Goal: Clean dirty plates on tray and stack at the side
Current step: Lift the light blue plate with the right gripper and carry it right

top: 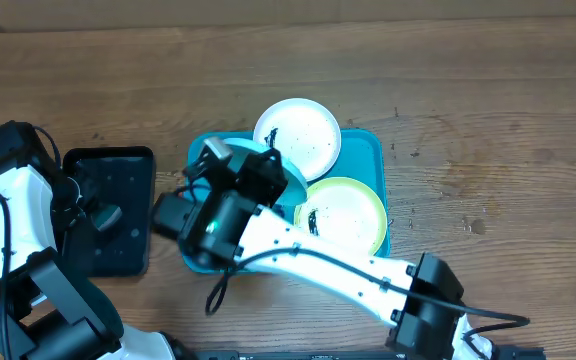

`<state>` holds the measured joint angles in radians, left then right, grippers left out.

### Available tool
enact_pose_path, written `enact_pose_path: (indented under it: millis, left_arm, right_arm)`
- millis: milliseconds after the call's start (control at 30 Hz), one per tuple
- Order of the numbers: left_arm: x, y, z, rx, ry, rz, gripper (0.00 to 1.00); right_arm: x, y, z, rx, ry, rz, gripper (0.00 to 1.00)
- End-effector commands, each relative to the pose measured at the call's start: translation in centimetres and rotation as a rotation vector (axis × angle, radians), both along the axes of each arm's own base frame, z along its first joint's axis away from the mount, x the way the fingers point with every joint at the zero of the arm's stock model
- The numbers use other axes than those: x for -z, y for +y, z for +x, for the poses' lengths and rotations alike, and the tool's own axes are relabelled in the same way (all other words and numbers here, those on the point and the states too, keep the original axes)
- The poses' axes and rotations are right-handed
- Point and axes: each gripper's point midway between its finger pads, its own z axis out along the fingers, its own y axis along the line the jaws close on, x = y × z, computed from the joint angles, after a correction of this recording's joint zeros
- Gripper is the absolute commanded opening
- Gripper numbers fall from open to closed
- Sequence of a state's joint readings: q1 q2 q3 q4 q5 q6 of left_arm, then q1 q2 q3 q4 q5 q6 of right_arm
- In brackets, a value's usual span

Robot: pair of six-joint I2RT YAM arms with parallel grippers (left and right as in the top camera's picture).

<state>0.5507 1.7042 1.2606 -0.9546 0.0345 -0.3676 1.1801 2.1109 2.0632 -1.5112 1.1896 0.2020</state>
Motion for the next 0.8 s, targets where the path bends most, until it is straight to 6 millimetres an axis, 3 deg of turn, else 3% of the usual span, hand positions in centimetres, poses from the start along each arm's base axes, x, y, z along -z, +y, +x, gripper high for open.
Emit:
enact_pose_path:
  millis: [0, 300, 533, 633, 767]
  left_arm:
    - [0.4, -0.3, -0.1, -0.013, 0.006, -0.020, 0.04]
    - [0.4, -0.4, -0.1, -0.018, 0.005, -0.029, 0.04]
    - [0.4, -0.5, -0.1, -0.019, 0.009, -0.031, 0.04]
    - [0.4, -0.5, -0.2, -0.019, 0.012, -0.033, 0.04]
    - [0.4, -0.6, -0.3, -0.019, 0.014, -0.036, 0.04]
  right_arm:
    - [-3.3, 0.7, -0.4, -0.023, -0.138, -0.012, 0.04]
    - [-3.1, 1.0, -0.8, -0.033, -0.130, -0.007, 0.04]
    - [-1.1, 1.5, -1.3, -0.036, -0.016, 0.057, 0.04]
    - [0.4, 1.9, -1.3, -0.003, 0.048, 0.174, 0.04]
    - [4.4, 2.2, -0.7, 0.070, 0.293, 0.377, 0.04]
